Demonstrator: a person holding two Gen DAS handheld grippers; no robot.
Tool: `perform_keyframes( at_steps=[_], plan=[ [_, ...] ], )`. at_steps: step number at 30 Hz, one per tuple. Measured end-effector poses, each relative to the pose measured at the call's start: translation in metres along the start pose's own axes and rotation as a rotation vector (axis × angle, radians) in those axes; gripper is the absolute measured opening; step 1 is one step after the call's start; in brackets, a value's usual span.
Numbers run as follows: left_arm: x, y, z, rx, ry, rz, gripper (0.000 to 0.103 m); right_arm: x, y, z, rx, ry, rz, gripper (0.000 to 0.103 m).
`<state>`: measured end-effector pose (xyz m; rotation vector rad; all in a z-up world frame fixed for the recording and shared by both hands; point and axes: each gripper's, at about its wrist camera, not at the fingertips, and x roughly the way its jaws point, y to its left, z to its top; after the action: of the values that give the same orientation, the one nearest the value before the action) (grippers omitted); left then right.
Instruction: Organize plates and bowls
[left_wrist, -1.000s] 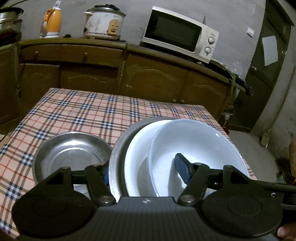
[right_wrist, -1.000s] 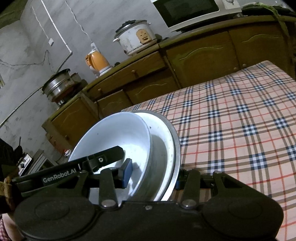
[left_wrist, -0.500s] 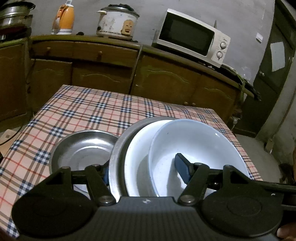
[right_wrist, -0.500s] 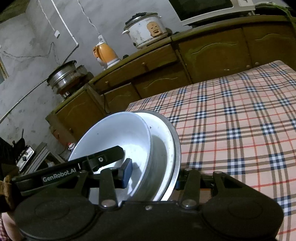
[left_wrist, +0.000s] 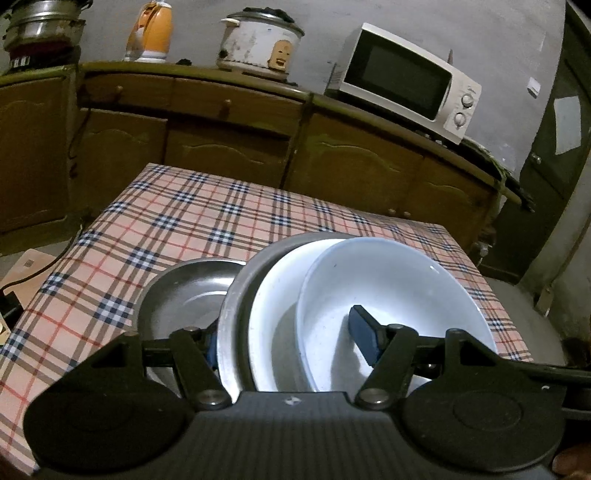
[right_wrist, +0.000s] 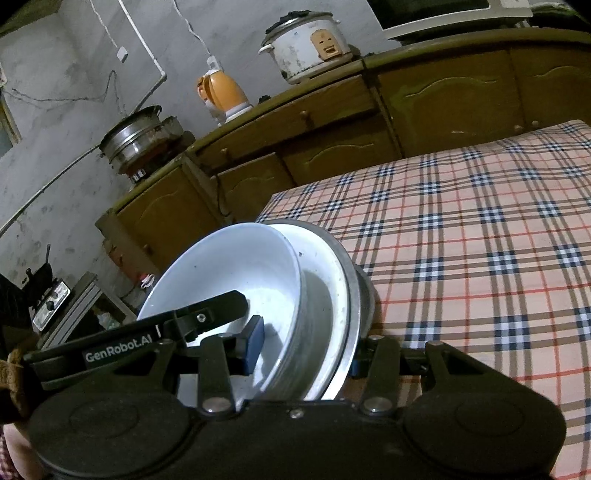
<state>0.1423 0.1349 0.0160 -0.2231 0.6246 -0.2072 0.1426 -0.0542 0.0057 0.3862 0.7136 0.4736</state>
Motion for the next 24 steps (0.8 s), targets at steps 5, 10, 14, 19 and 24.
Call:
perform_keyframes(
  at_steps=[5, 10, 14, 19, 24],
  plan=[
    [0.003, 0.013, 0.002, -0.01, 0.003, 0.006, 0.068, 0.014, 0.006, 0.0, -0.006, 0.011, 0.003, 0.053],
    [0.007, 0.025, 0.004, -0.018, 0.007, 0.008, 0.068, 0.027, 0.012, 0.001, -0.009, 0.019, 0.004, 0.053],
    [0.012, 0.033, 0.006, -0.021, 0.01, 0.009, 0.068, 0.036, 0.015, 0.0, -0.009, 0.024, 0.003, 0.053],
    [0.017, 0.041, 0.008, -0.023, 0.013, 0.006, 0.068, 0.046, 0.017, 0.0, -0.007, 0.027, -0.001, 0.053],
    [0.025, 0.049, 0.011, -0.017, 0.017, -0.004, 0.068, 0.056, 0.019, 0.001, -0.001, 0.026, -0.011, 0.053]
  ],
)
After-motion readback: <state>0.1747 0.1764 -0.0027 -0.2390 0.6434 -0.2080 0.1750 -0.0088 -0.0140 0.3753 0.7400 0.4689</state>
